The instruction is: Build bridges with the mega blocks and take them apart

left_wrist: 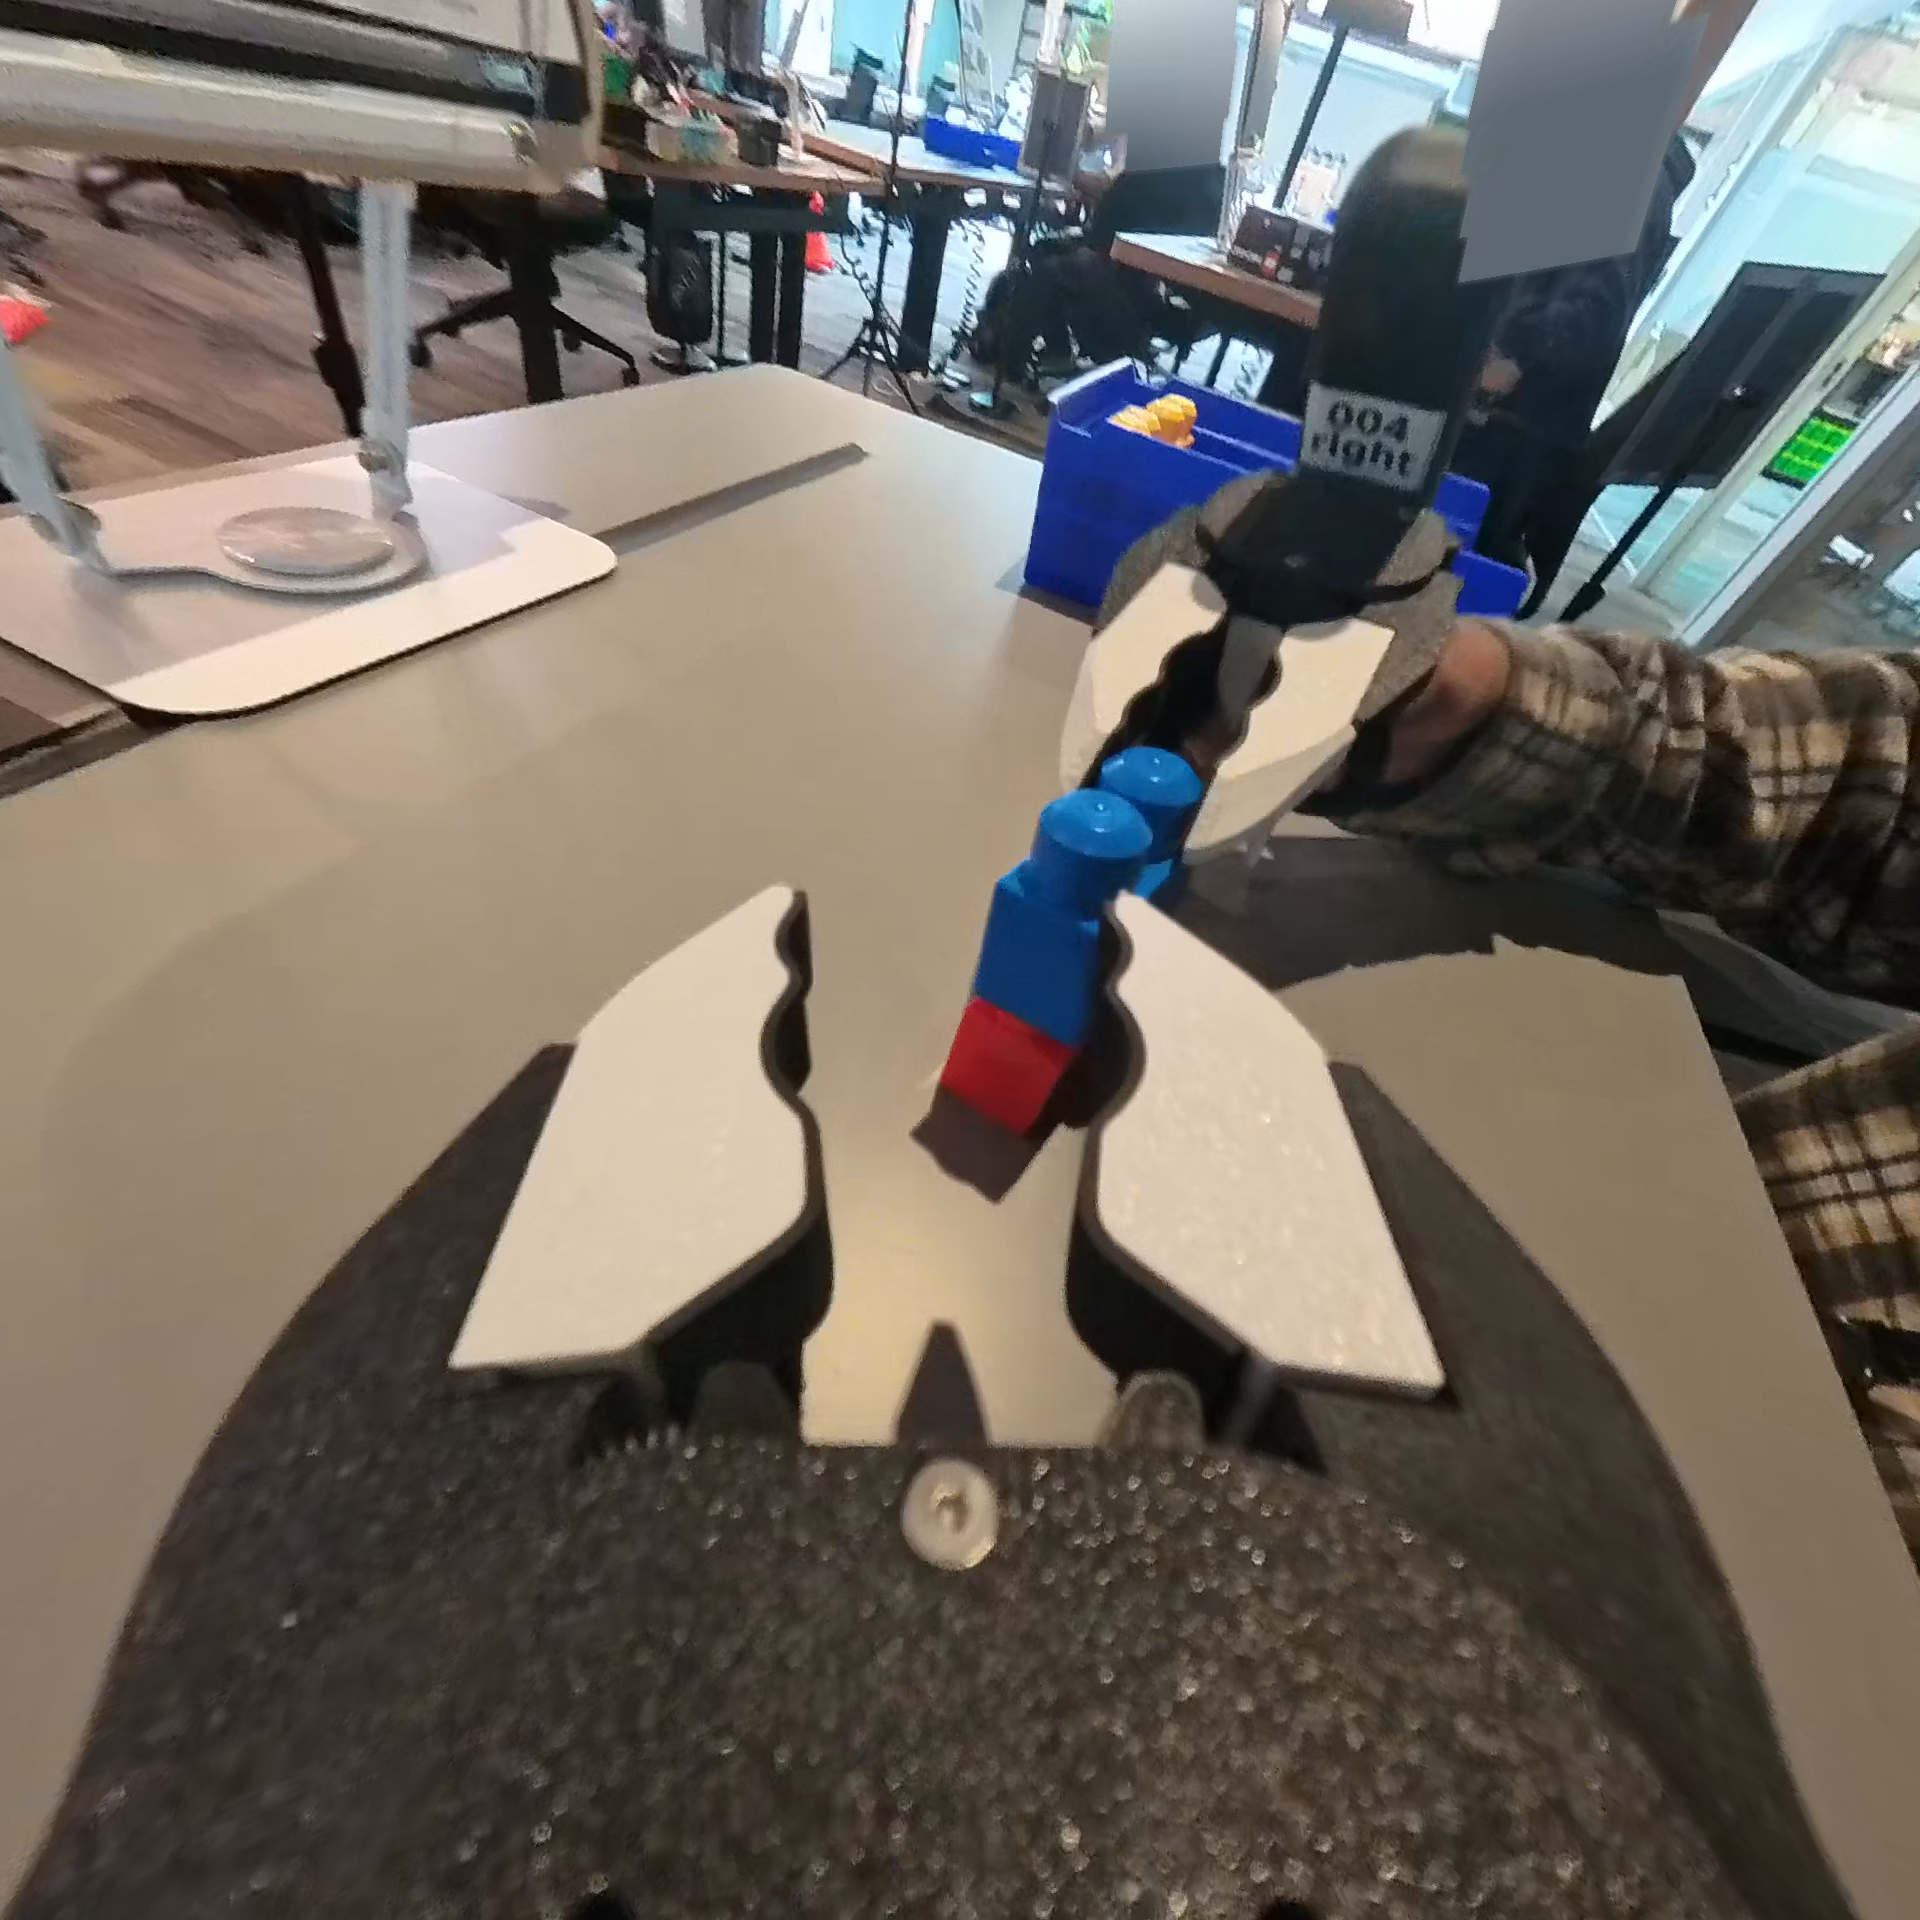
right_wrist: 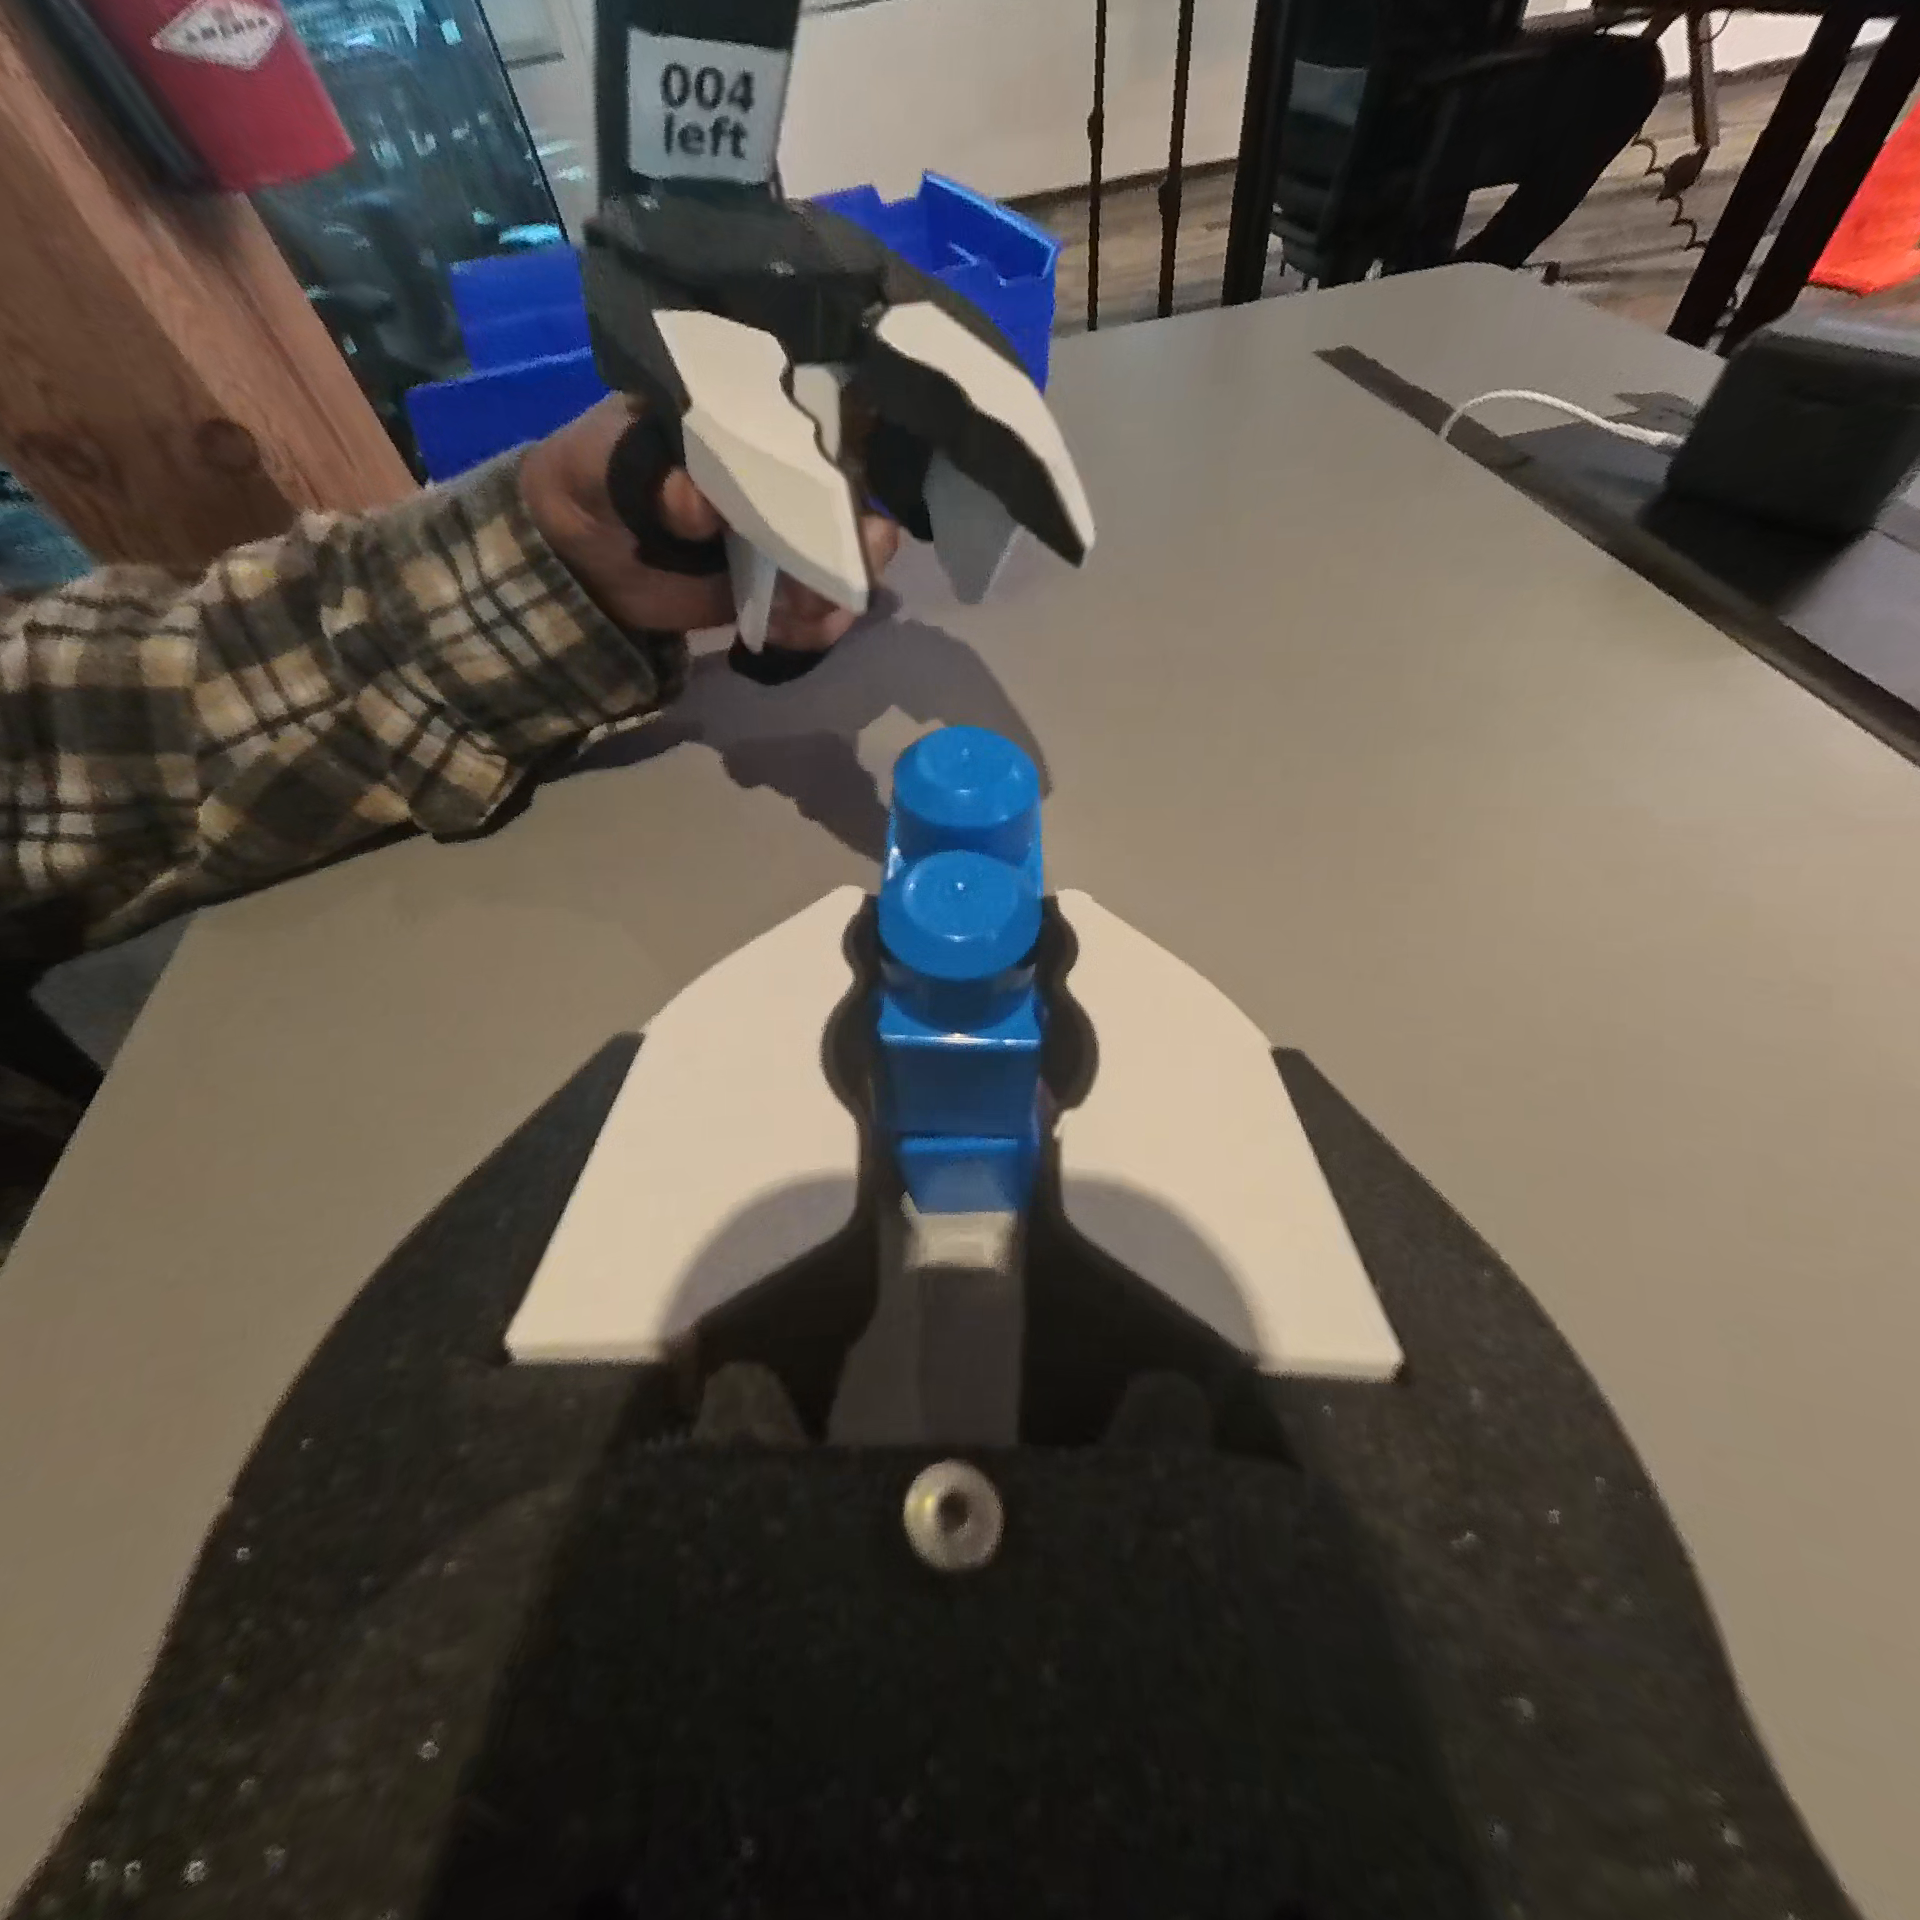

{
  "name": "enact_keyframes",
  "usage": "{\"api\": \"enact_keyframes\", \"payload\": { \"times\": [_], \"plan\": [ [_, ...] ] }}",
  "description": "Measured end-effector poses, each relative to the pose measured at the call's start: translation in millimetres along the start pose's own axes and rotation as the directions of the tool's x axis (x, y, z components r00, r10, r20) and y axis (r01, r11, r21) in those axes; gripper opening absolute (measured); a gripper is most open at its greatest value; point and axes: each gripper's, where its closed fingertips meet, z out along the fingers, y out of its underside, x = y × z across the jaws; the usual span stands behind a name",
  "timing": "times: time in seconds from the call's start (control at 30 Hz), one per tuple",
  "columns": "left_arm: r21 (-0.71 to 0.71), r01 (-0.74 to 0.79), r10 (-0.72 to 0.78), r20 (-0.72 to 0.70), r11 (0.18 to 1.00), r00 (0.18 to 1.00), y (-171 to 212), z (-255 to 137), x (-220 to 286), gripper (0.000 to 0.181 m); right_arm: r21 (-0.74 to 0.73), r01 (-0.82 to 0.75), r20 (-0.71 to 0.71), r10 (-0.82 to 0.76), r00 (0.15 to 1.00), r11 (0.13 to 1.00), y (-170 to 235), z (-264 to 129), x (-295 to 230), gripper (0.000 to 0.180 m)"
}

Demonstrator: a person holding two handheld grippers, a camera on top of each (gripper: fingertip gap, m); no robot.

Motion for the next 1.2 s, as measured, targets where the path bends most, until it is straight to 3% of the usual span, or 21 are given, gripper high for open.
{"api": "enact_keyframes", "payload": {
  "times": [0.3, 0.57, 0.73, 0.8, 1.2],
  "plan": [
    [-0.092, -0.065, 0.060, -0.060, 0.994, 0.996, 17.6, 15.3, 13.2, 0.053, -0.226, 0.123, 0.076, -0.108, 0.991, 0.966, 4.2, -0.7, -1.3, 0.029],
    [-0.152, -0.156, 0.123, -0.205, 0.976, 0.971, 19.7, 33.1, 26.5, 0.055, -0.236, 0.124, 0.106, -0.101, 0.989, 0.964, 3.7, 0.0, -1.0, 0.029],
    [-0.289, -0.207, 0.125, -0.277, 0.935, 0.953, 43.7, 52.8, 32.9, 0.052, -0.229, 0.134, 0.125, -0.107, 0.986, 0.964, 2.7, 3.2, -3.8, 0.029],
    [-0.284, -0.229, 0.148, -0.280, 0.931, 0.949, 47.3, 56.8, 32.6, 0.039, -0.225, 0.142, 0.134, -0.114, 0.984, 0.964, 2.3, 4.5, -5.4, 0.029],
    [-0.251, -0.227, 0.162, -0.254, 0.941, 0.953, 49.8, 55.7, 31.6, 0.037, -0.231, 0.132, 0.175, -0.092, 0.980, 0.964, 2.3, 6.8, -5.6, 0.029]
  ]
}}
